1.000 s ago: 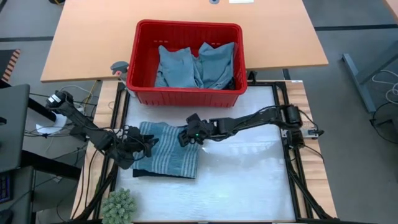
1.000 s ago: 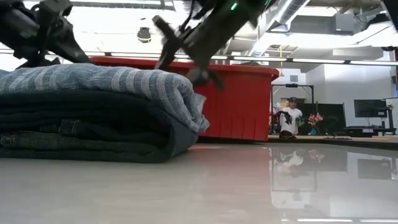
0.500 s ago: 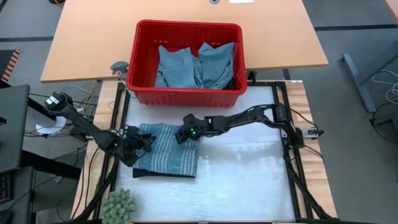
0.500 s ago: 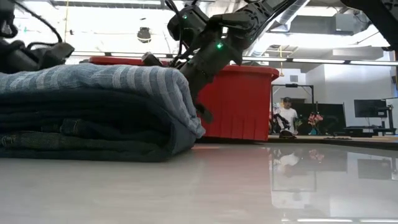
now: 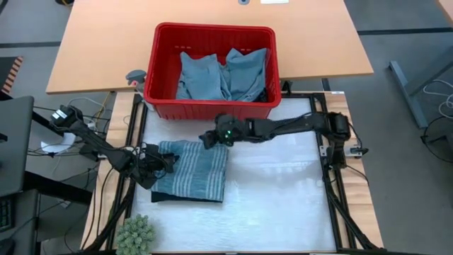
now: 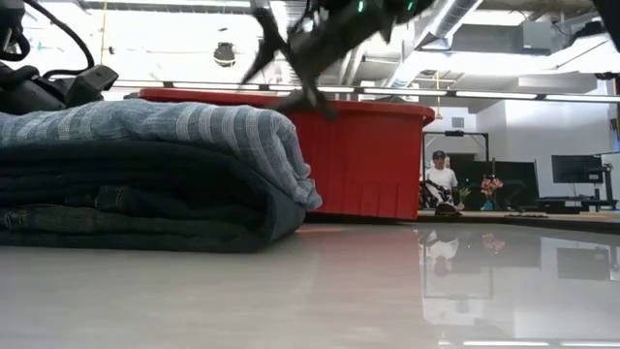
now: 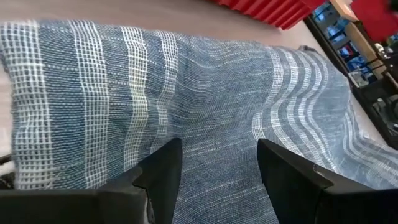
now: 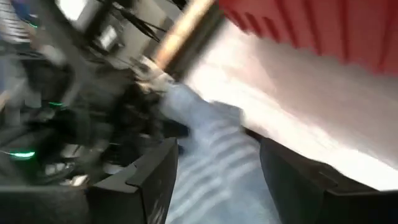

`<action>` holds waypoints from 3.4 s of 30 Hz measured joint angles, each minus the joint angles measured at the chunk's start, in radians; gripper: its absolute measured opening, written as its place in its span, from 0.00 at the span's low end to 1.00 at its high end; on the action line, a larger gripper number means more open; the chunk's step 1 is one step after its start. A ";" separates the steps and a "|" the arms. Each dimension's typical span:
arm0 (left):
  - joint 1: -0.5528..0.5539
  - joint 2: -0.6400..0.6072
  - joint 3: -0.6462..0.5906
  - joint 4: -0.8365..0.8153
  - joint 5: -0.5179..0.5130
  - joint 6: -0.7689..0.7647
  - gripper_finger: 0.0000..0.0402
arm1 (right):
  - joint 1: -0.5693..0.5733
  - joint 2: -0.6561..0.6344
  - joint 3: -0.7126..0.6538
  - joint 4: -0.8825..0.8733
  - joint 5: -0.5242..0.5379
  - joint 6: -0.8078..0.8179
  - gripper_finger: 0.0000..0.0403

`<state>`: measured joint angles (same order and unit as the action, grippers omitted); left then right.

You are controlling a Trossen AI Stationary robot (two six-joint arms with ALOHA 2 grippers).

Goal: Fold Laundry from Bin
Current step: Stack the folded light blue shirt on top of the folded black pants

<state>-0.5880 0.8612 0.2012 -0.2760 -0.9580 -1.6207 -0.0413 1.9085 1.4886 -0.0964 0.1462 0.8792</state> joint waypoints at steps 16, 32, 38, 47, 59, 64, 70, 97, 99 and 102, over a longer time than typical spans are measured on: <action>0.000 0.000 0.000 0.022 -0.019 -0.027 0.49 | 0.291 0.296 0.000 0.489 0.372 -0.301 0.63; 0.000 0.003 0.001 0.031 -0.005 -0.022 0.49 | 0.281 0.246 -0.007 0.330 0.307 -0.301 0.63; 0.000 0.004 0.001 0.120 0.004 0.011 0.49 | 0.302 -0.151 0.005 0.193 0.423 -0.480 0.63; 0.105 0.162 0.001 0.471 0.097 0.212 0.49 | 0.403 -0.481 0.000 -0.207 0.728 -0.486 0.63; 0.290 0.580 0.284 0.741 0.343 0.491 0.49 | 0.507 -0.494 -0.011 -0.392 0.851 -0.356 0.63; 0.340 0.637 0.434 0.727 0.459 0.625 0.49 | 0.535 -0.463 -0.011 -0.388 0.848 -0.348 0.63; 0.379 0.523 0.515 0.629 0.654 0.738 0.49 | 0.584 -0.463 -0.011 -0.415 0.847 -0.296 0.63; 0.165 -0.257 0.597 -0.322 0.519 0.515 0.49 | 0.347 0.109 0.060 0.096 0.322 -0.214 0.04; 0.151 -0.285 0.597 -0.348 0.502 0.513 0.49 | 0.319 0.173 0.100 0.086 0.261 -0.188 0.04; 0.142 -0.308 0.597 -0.386 0.499 0.510 0.49 | 0.310 0.261 0.171 0.024 0.179 -0.109 0.04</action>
<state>-0.4457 0.5535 0.7982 -0.6619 -0.4587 -1.1111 0.2684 2.1700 1.6601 -0.0726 0.3254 0.7704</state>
